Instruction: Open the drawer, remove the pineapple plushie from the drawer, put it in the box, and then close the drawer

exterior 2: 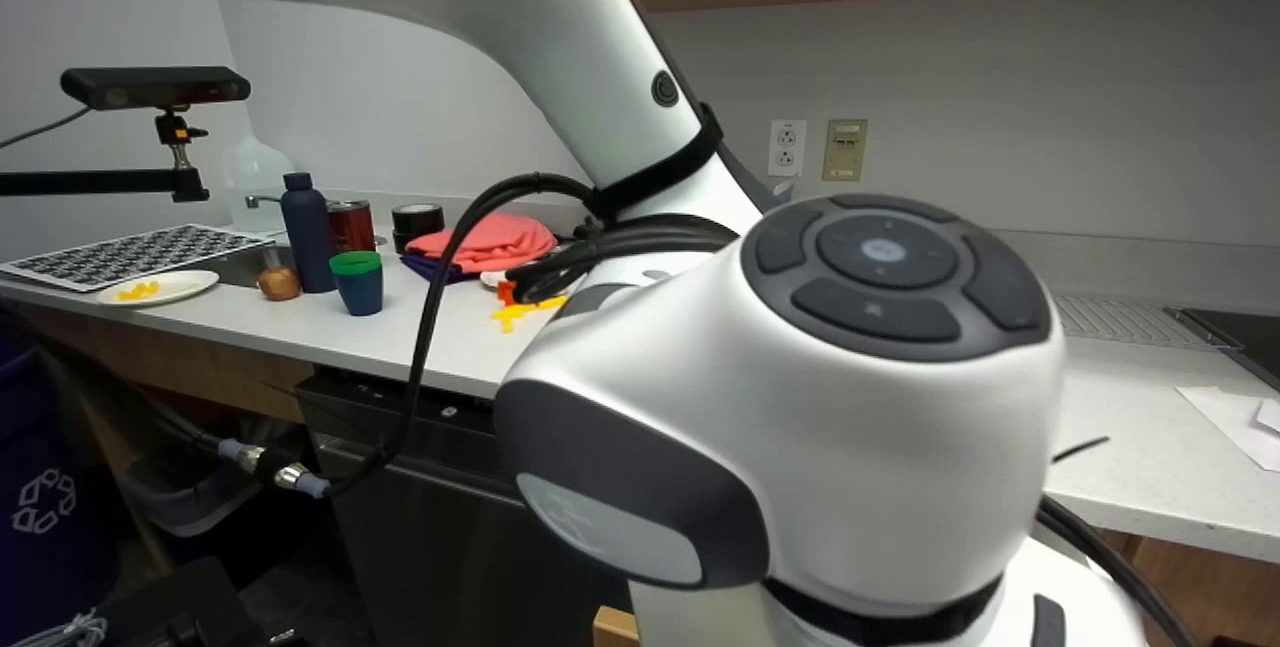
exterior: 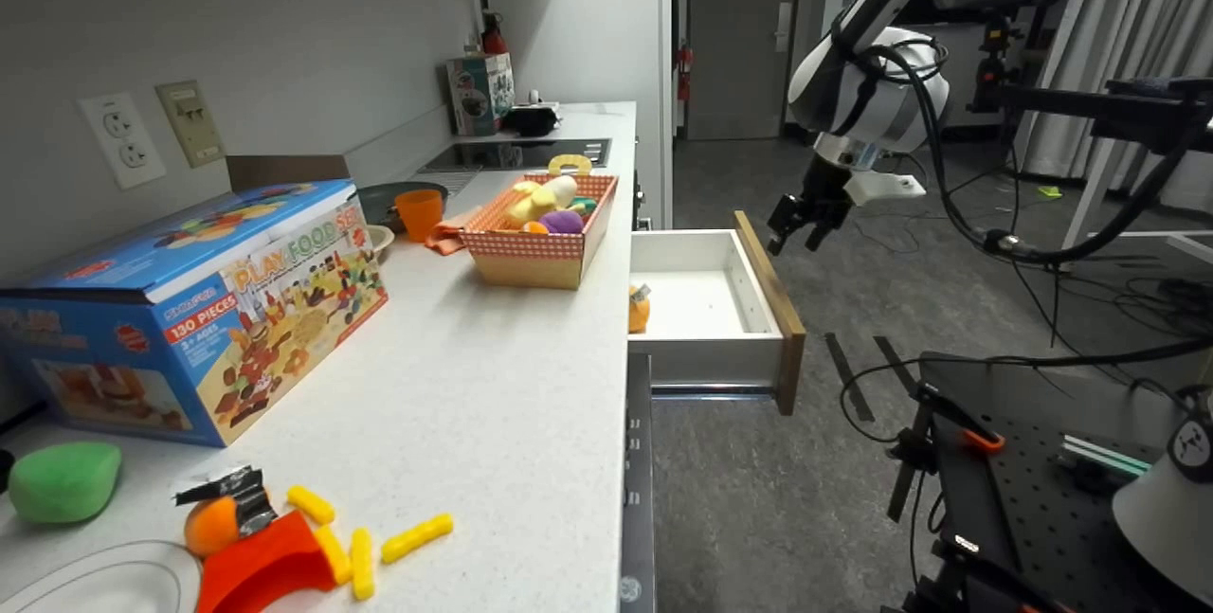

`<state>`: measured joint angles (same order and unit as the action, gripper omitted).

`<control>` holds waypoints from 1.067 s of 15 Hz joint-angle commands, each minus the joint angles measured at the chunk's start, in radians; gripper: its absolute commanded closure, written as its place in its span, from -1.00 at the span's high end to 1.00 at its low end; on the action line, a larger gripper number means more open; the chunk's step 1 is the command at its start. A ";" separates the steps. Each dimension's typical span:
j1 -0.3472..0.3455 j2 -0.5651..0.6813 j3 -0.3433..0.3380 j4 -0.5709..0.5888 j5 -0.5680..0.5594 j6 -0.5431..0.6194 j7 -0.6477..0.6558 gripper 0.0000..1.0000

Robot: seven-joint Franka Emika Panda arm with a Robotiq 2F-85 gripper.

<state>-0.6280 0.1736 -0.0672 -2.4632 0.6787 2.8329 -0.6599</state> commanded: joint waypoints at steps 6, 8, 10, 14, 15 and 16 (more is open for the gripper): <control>0.027 -0.109 0.137 -0.103 0.052 0.116 -0.321 1.00; 0.037 -0.093 0.172 -0.091 0.081 0.130 -0.377 1.00; 0.039 -0.101 0.210 -0.087 0.126 0.146 -0.439 1.00; 0.035 -0.086 0.231 -0.076 0.130 0.126 -0.407 1.00; 0.035 -0.086 0.236 -0.075 0.133 0.126 -0.408 1.00; 0.035 -0.086 0.236 -0.075 0.133 0.126 -0.408 1.00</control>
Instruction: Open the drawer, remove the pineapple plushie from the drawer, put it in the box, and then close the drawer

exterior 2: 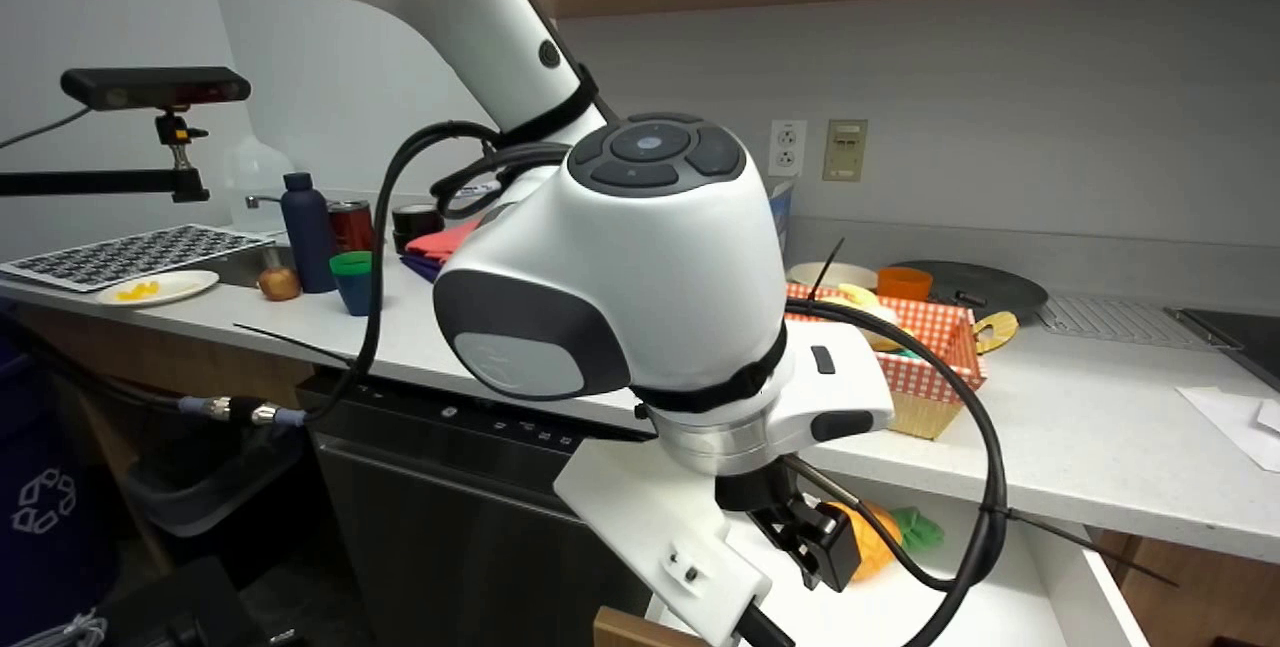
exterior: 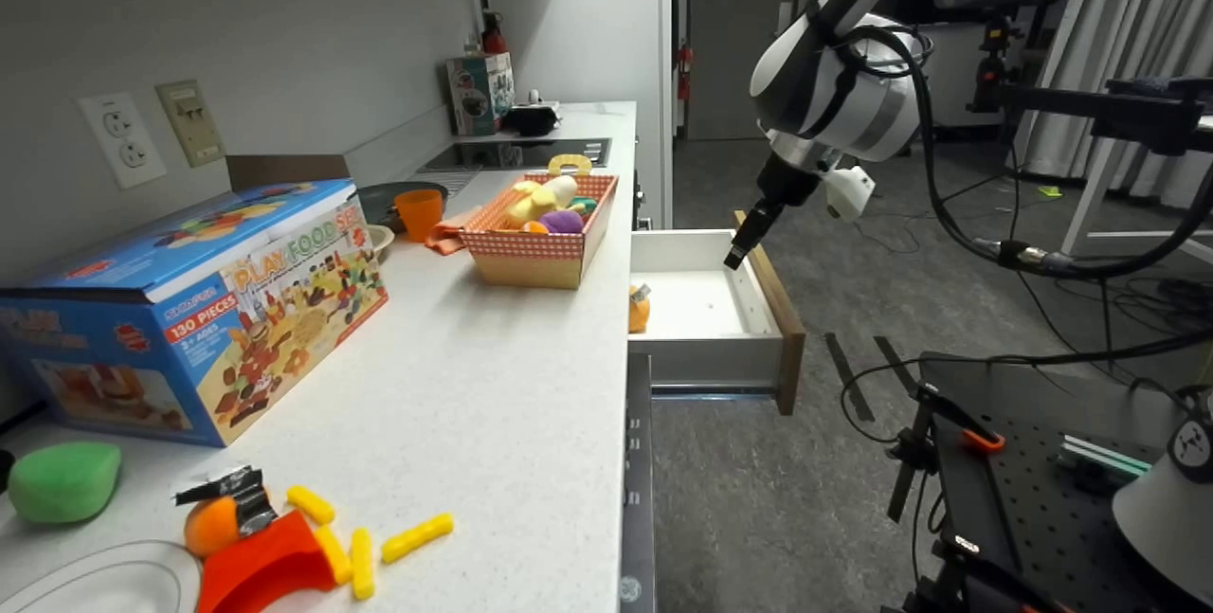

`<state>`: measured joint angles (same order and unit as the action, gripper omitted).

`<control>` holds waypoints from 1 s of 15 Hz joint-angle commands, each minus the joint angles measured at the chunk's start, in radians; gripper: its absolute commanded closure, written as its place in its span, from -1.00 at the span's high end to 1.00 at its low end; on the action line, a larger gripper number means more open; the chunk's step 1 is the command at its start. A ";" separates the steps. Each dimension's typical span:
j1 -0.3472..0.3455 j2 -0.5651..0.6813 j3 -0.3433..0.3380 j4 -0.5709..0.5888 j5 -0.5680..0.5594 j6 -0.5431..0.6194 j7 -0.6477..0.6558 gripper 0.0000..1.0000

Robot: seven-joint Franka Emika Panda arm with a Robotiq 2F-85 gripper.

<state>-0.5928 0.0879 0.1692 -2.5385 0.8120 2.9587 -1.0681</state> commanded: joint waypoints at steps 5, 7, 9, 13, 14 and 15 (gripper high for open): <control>0.003 0.028 0.011 0.030 0.028 0.054 -0.028 1.00; 0.006 0.064 0.010 0.067 -0.007 0.097 -0.025 1.00; 0.007 0.107 0.002 0.108 -0.047 0.119 -0.014 1.00; 0.036 0.224 -0.082 0.176 -0.209 0.129 0.062 1.00; 0.047 0.255 -0.112 0.194 -0.246 0.120 0.080 1.00; 0.059 0.277 -0.139 0.209 -0.272 0.109 0.093 1.00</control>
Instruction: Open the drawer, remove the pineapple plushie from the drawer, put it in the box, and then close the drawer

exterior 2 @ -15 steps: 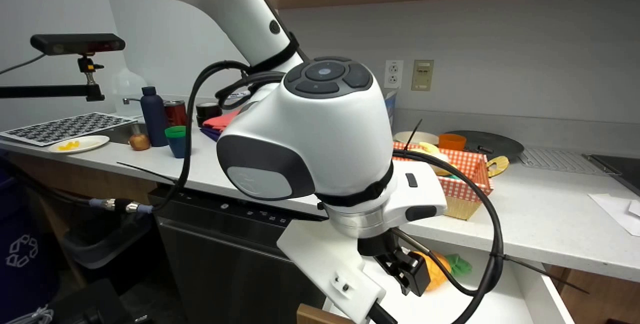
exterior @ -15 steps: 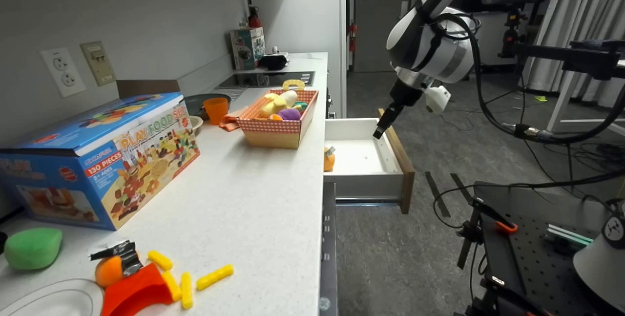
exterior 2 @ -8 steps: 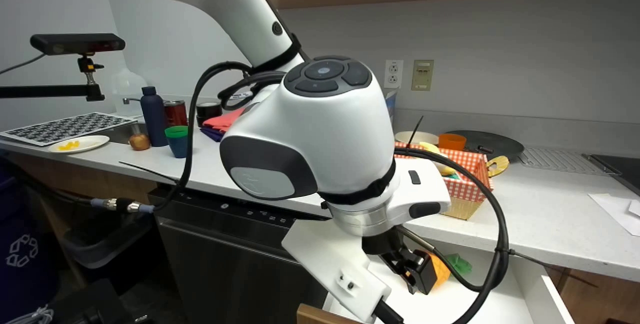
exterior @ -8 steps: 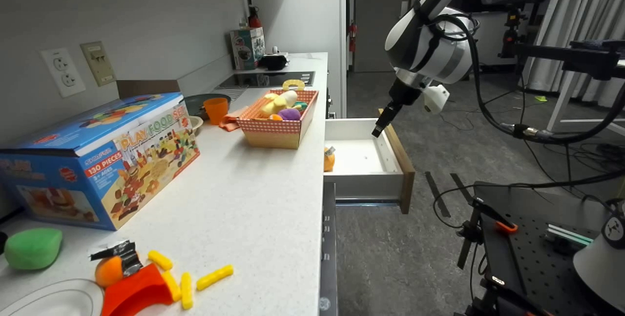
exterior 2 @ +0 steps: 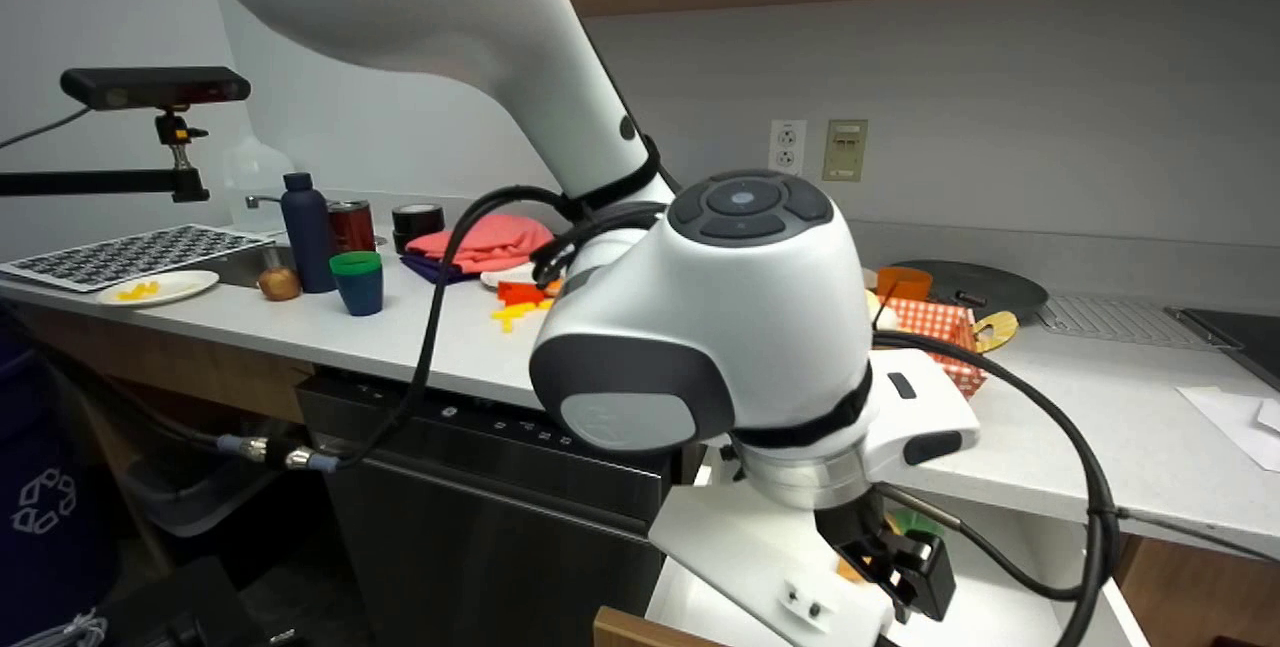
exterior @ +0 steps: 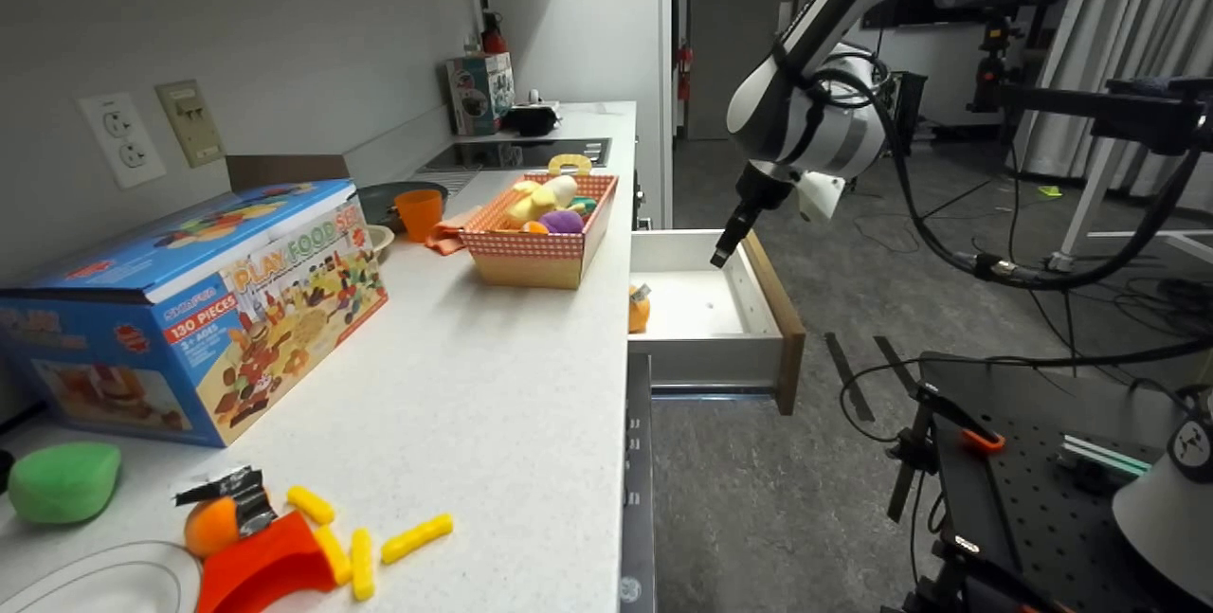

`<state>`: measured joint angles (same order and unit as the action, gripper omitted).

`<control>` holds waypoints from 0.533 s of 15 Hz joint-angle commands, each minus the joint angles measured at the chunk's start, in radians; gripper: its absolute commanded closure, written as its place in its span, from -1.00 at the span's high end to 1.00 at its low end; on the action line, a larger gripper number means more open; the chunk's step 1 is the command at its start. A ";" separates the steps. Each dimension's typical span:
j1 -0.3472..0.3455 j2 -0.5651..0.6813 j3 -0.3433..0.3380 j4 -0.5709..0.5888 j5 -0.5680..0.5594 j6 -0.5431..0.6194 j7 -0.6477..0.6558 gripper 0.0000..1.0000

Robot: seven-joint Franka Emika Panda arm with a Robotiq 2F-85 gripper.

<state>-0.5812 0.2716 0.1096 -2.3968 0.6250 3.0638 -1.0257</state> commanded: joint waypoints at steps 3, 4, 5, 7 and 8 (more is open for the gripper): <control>0.058 0.141 -0.114 0.112 -0.119 -0.025 0.049 1.00; 0.054 0.151 -0.112 0.124 -0.121 -0.027 0.040 1.00; 0.050 0.156 -0.107 0.135 -0.119 -0.031 0.035 1.00; 0.066 0.168 -0.126 0.153 -0.131 -0.043 0.049 1.00; 0.081 0.177 -0.145 0.162 -0.142 -0.050 0.060 1.00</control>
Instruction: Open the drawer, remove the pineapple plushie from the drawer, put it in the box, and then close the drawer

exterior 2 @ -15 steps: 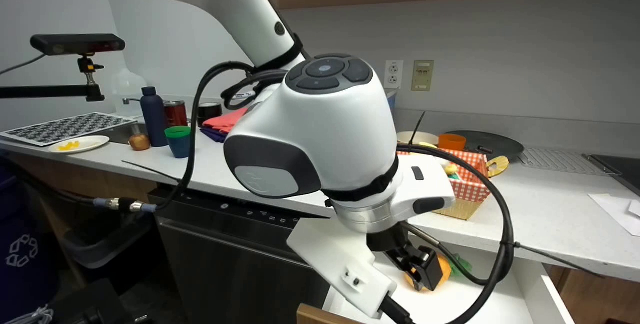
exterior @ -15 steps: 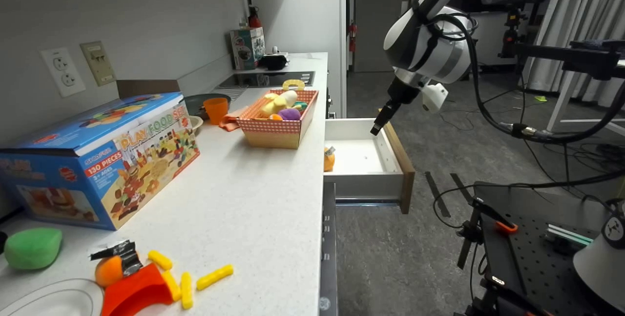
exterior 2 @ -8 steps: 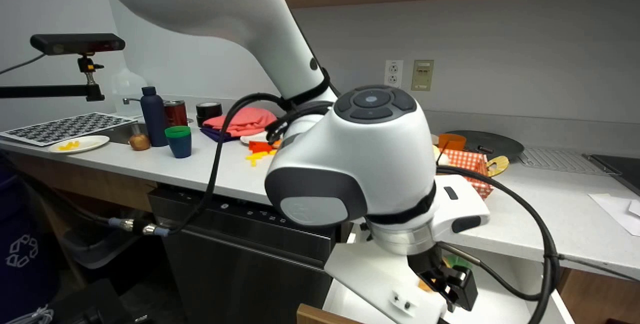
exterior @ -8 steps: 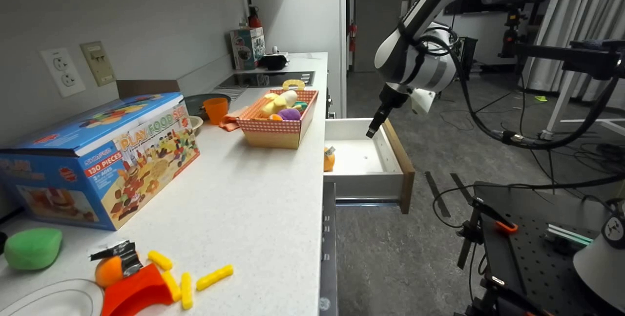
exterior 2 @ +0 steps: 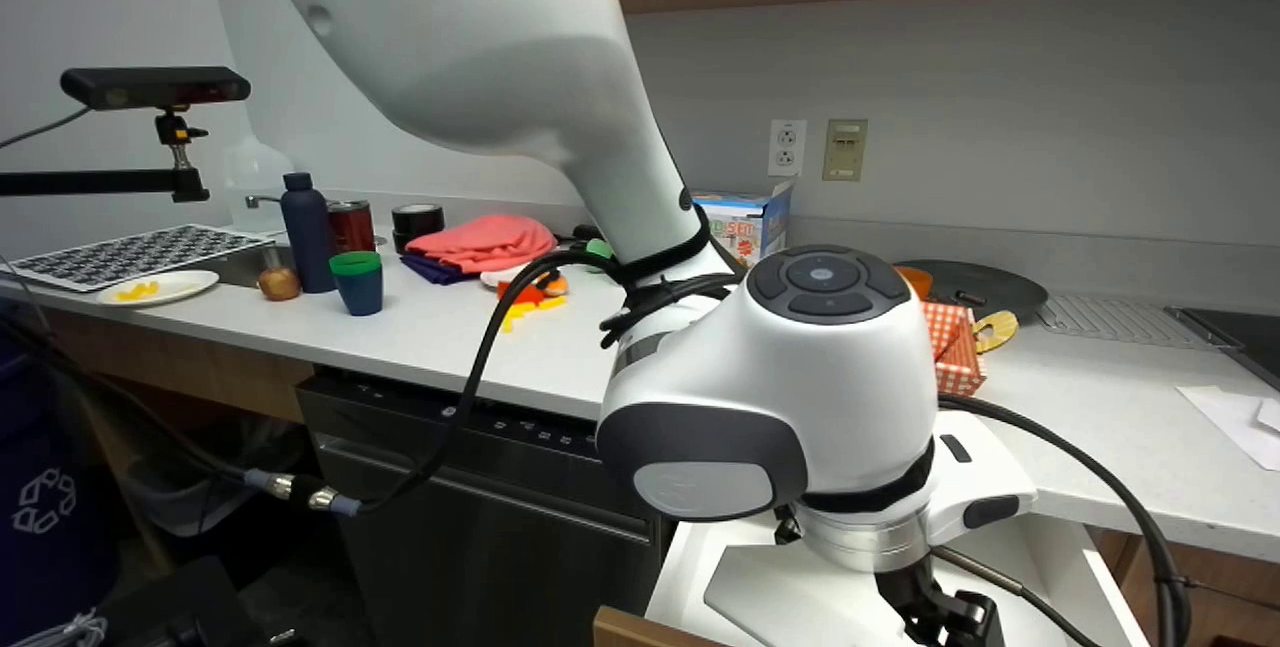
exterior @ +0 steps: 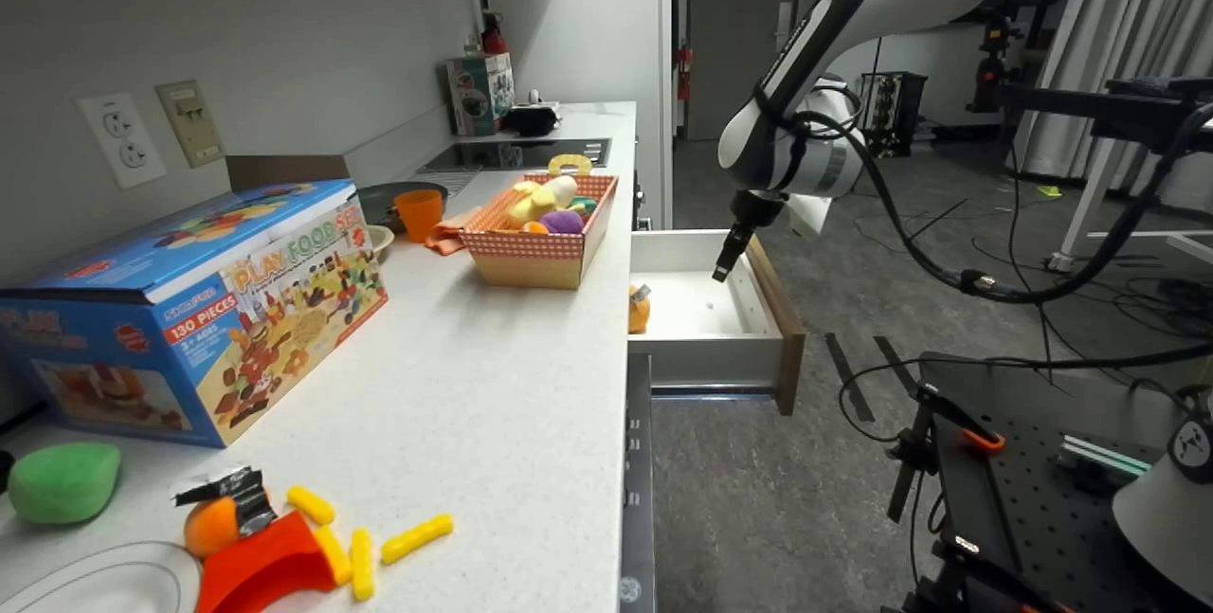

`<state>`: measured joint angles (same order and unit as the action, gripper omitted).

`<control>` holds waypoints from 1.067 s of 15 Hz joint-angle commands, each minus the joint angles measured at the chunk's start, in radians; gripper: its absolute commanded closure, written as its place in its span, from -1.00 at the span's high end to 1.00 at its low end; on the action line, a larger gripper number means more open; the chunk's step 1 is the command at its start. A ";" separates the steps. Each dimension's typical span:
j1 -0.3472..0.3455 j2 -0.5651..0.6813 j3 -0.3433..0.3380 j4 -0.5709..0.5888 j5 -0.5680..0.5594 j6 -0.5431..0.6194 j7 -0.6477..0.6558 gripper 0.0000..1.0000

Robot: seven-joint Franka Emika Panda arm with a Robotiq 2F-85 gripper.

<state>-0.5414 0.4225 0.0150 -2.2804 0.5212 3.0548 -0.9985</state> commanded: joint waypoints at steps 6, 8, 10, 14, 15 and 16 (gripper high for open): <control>0.117 0.085 -0.172 0.099 -0.114 -0.143 0.098 1.00; 0.079 0.089 -0.147 0.107 -0.204 -0.154 0.167 1.00; 0.149 0.098 -0.237 0.106 -0.316 -0.161 0.293 1.00; 0.300 0.094 -0.459 0.101 -0.646 -0.244 0.585 1.00; 0.312 0.092 -0.479 0.104 -0.709 -0.279 0.633 1.00; 0.308 0.087 -0.477 0.108 -0.745 -0.304 0.657 1.00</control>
<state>-0.2713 0.5064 -0.3929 -2.1969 -0.0933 2.8302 -0.4484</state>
